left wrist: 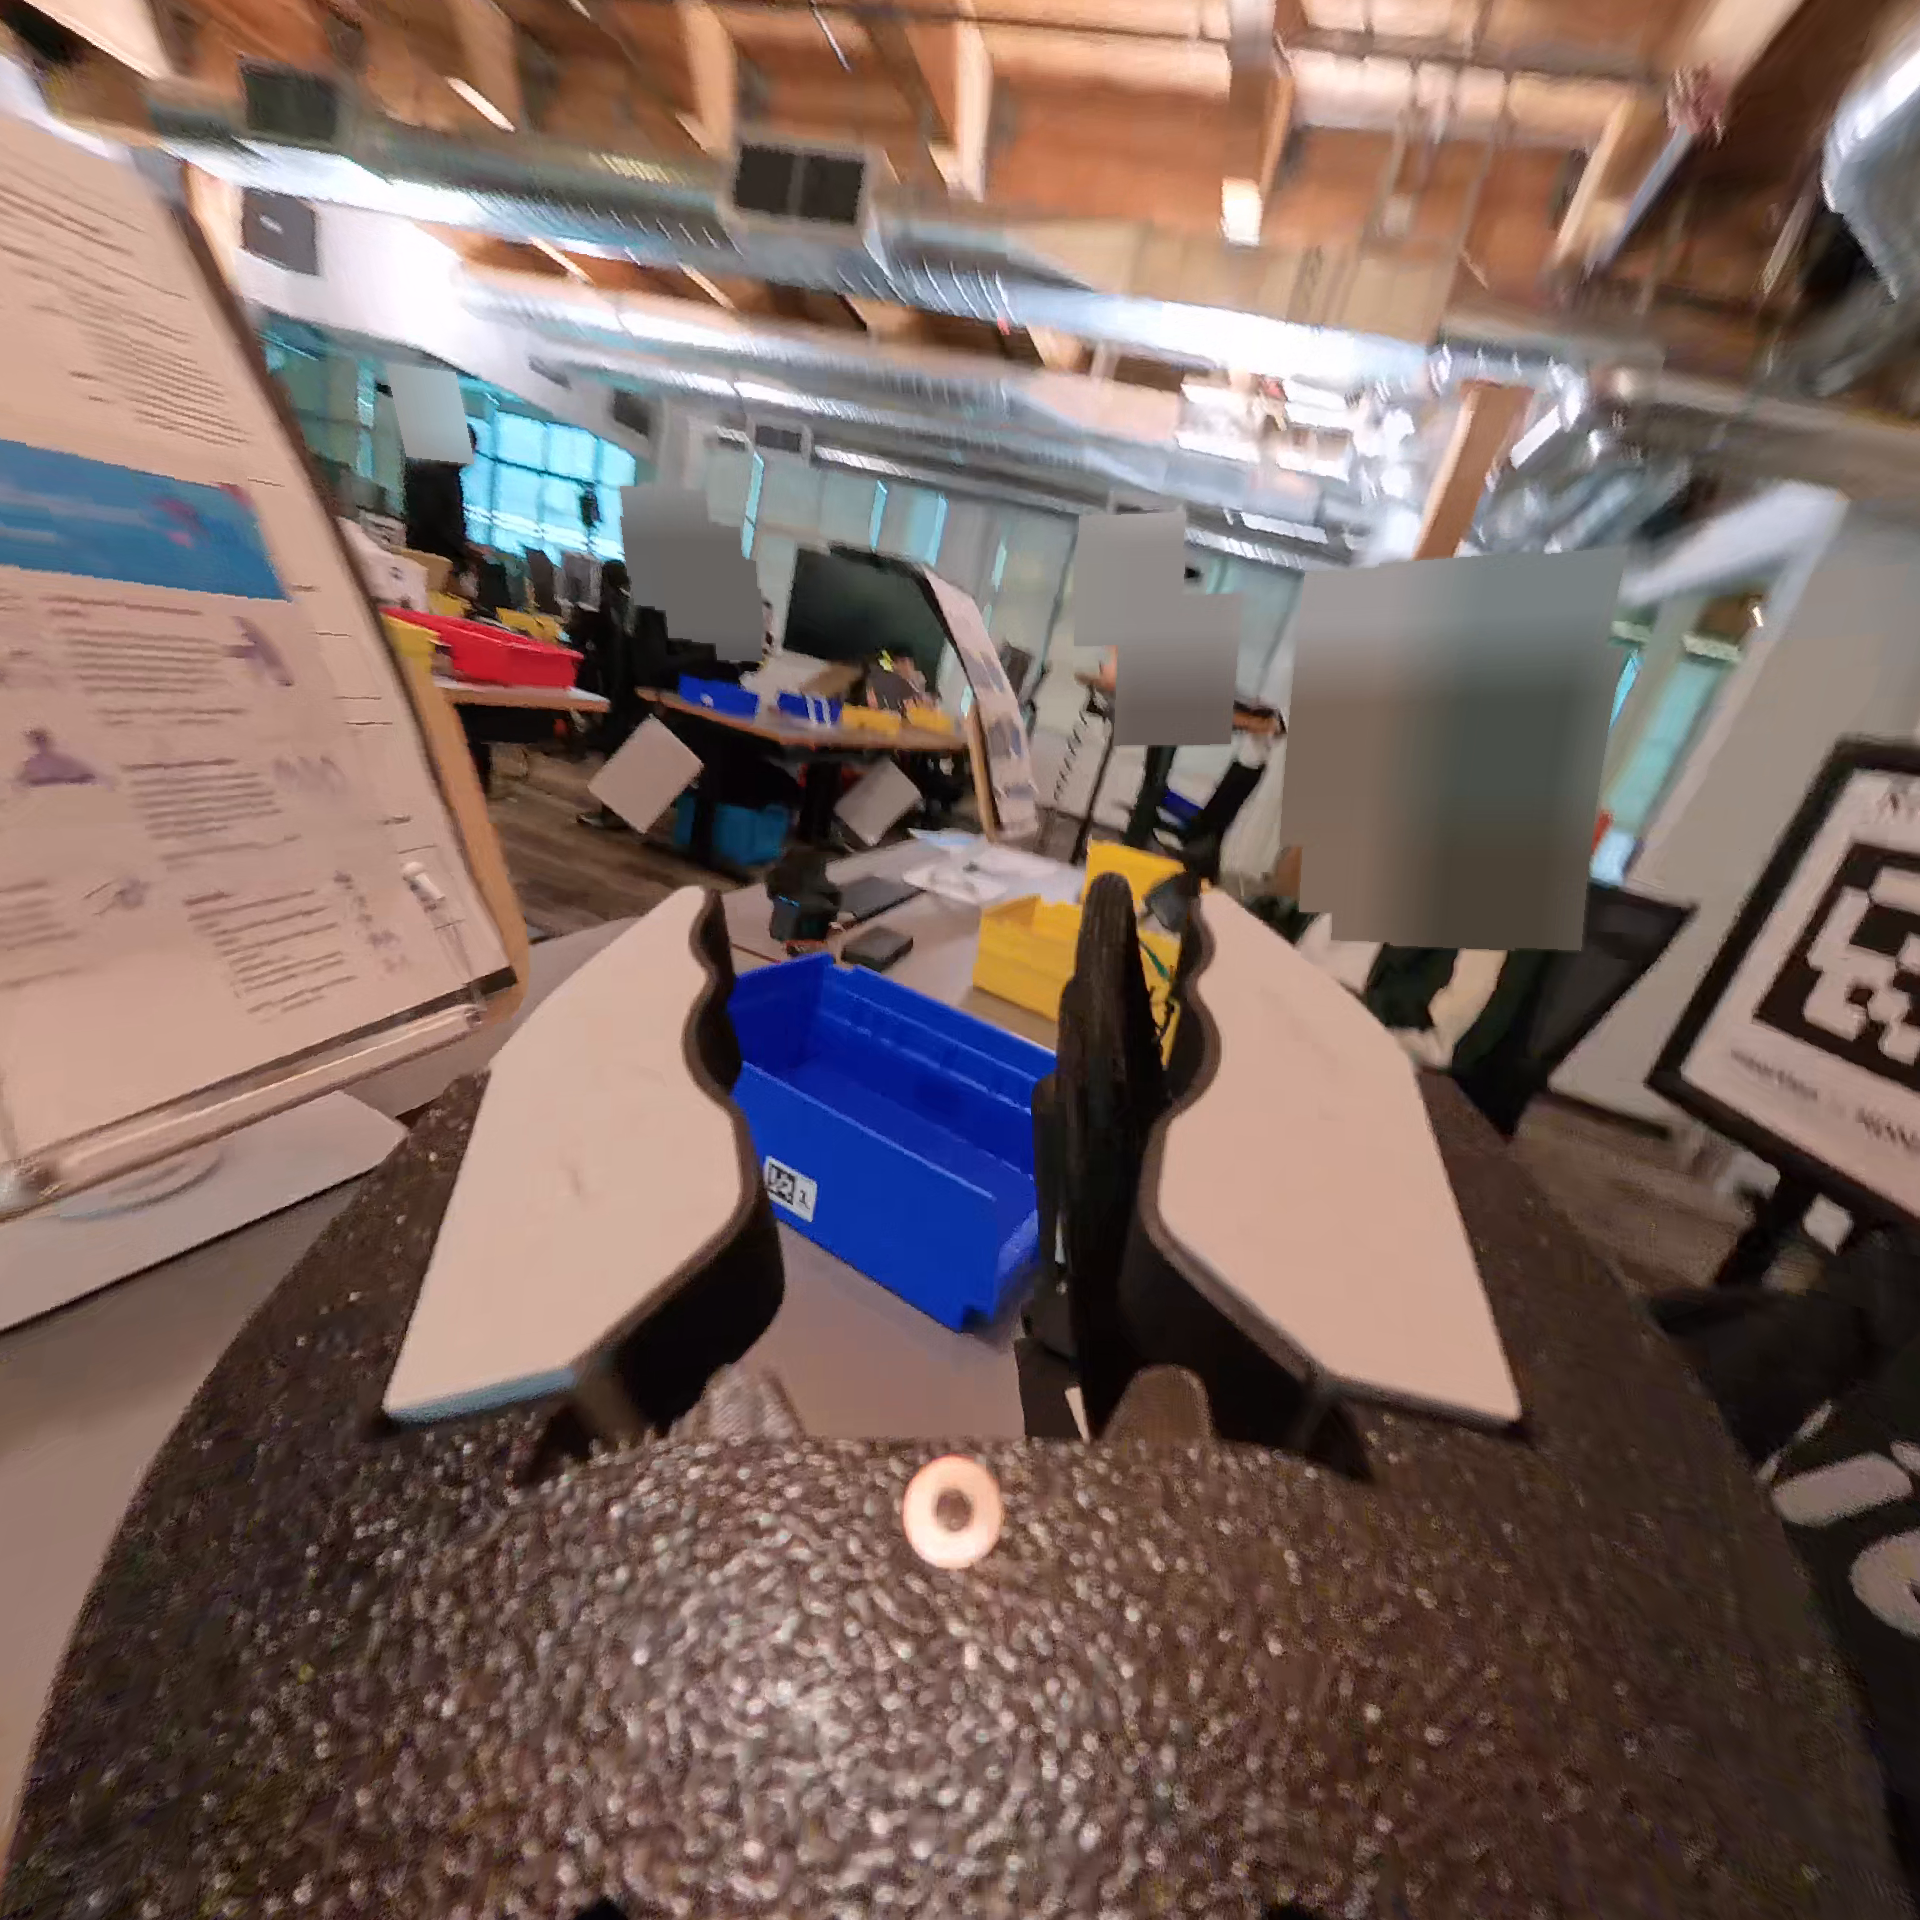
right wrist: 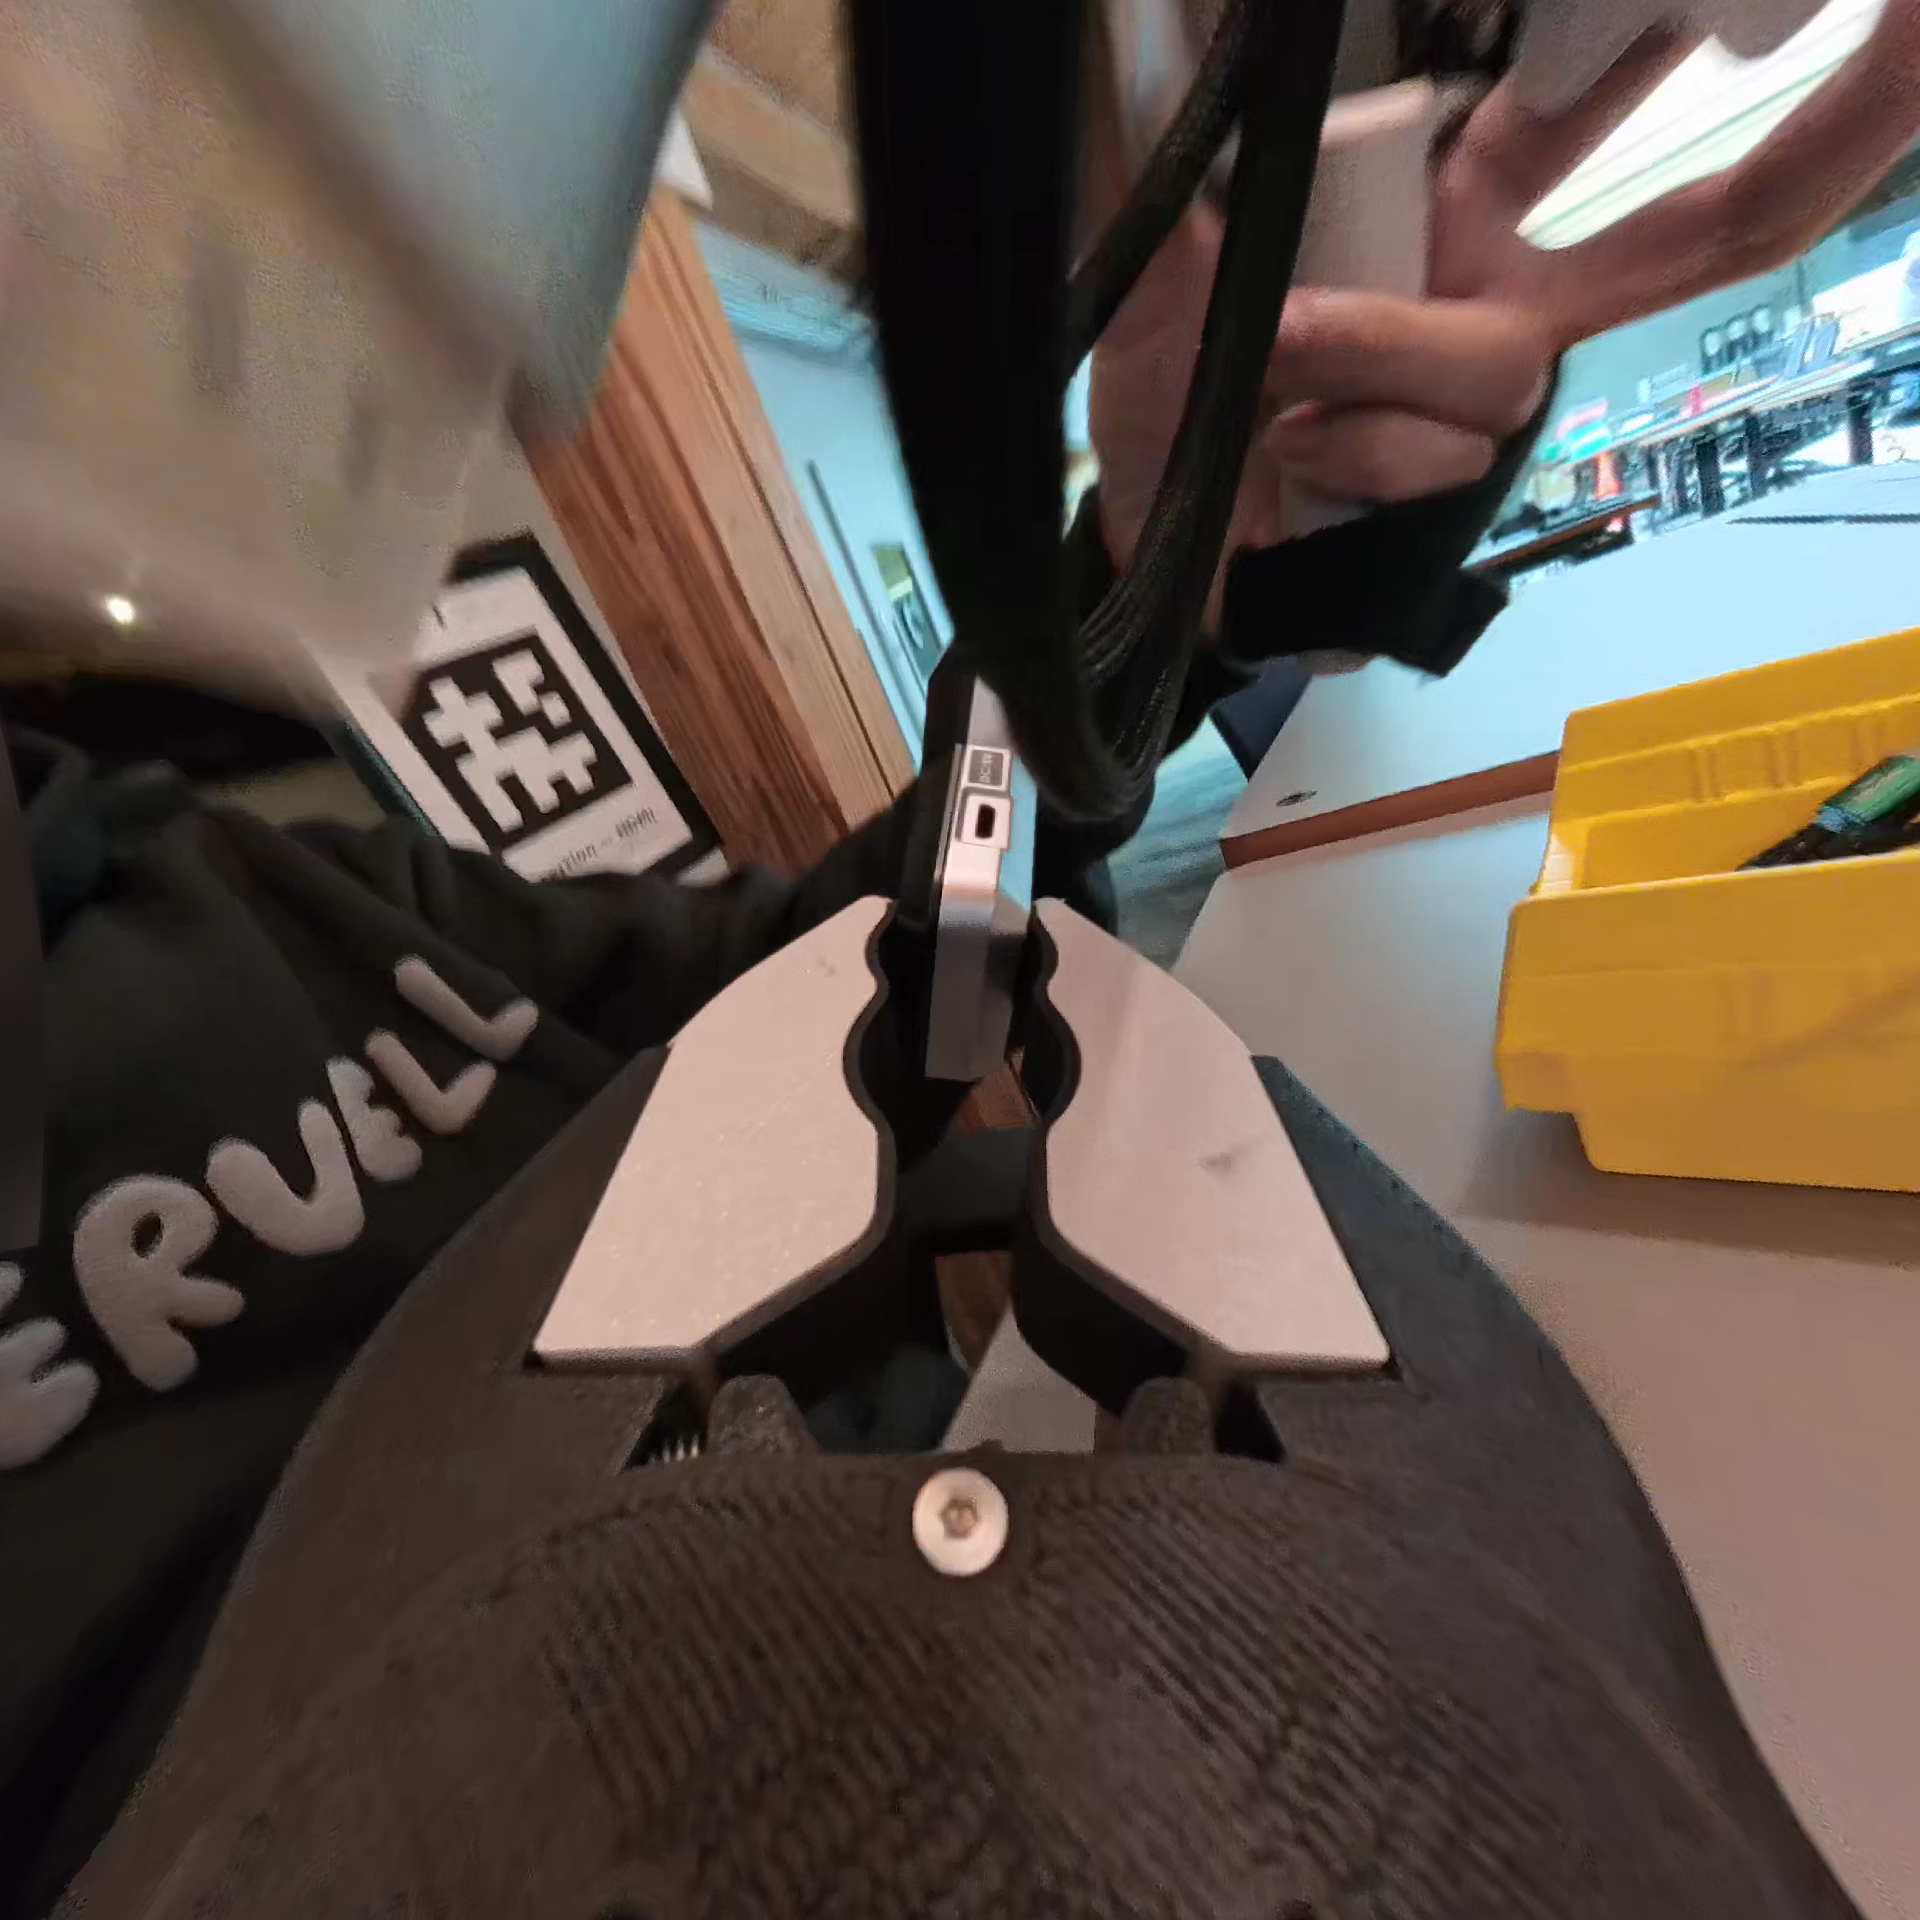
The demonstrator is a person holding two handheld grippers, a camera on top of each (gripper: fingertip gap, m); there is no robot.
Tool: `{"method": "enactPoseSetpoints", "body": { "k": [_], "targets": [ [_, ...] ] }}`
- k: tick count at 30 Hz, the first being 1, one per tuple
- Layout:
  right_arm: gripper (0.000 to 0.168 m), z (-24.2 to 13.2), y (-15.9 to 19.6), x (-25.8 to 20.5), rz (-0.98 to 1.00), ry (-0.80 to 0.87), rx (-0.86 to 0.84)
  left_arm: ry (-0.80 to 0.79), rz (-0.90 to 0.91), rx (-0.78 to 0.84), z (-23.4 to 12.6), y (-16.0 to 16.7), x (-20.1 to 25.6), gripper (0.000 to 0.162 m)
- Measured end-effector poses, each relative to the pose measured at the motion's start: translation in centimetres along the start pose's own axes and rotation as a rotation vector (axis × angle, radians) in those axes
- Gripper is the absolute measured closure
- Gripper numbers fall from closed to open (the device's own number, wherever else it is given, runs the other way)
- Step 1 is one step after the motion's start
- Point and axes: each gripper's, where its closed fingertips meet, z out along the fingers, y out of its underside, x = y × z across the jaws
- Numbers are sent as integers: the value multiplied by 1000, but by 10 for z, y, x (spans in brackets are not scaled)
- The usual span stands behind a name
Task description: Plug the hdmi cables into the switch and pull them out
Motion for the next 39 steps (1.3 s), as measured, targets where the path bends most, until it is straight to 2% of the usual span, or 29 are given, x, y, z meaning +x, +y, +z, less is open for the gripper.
{"method": "enactPoseSetpoints", "body": {
  "k": [3,5,8,10,13,15,16,17,21,24,28,30,32,34,35,37,39],
  "targets": [
    [148,-7,-16,5,104,-3,143,-135,4,152,-41,-16,-21,79],
    [147,-16,-28,19,145,90,235,-243,13,190,-66,-15,-30,82],
    [147,-28,-37,35,293,135,364,-310,15,20,-74,35,-26,83],
    [147,-33,-34,54,381,194,449,-290,-29,-83,-67,77,-17,86],
    [148,-31,-19,68,387,263,438,-266,-126,-205,-54,131,-12,93],
    [148,-30,-20,67,394,265,464,-240,-181,-245,-45,153,-12,100],
    [148,-33,-20,69,400,273,480,-186,-233,-193,-41,150,-7,112],
    [148,-34,-21,71,383,291,475,-152,-294,-126,-38,145,-4,135],
    [145,-39,-20,78,279,396,426,-116,-380,-19,-35,146,-10,139],
    [147,-35,-12,81,250,415,348,-107,-415,26,-36,148,-12,139],
    [146,-33,-10,81,202,434,327,-65,-452,86,-36,146,-12,141],
    [144,-32,-5,82,204,445,275,-74,-404,71,-37,149,-13,141],
    [143,-29,1,86,213,460,229,-101,-455,80,-38,149,-16,141],
    [127,-23,17,88,189,495,83,-161,-453,94,-42,145,-23,141],
    [121,-19,31,85,167,501,-48,-195,-433,103,-46,140,-26,141],
    [111,-13,73,60,103,409,-435,-270,-419,107,-59,131,-34,140],
    [112,-27,106,41,-51,383,-800,-353,-379,87,-73,126,-44,140]
  ]
}}
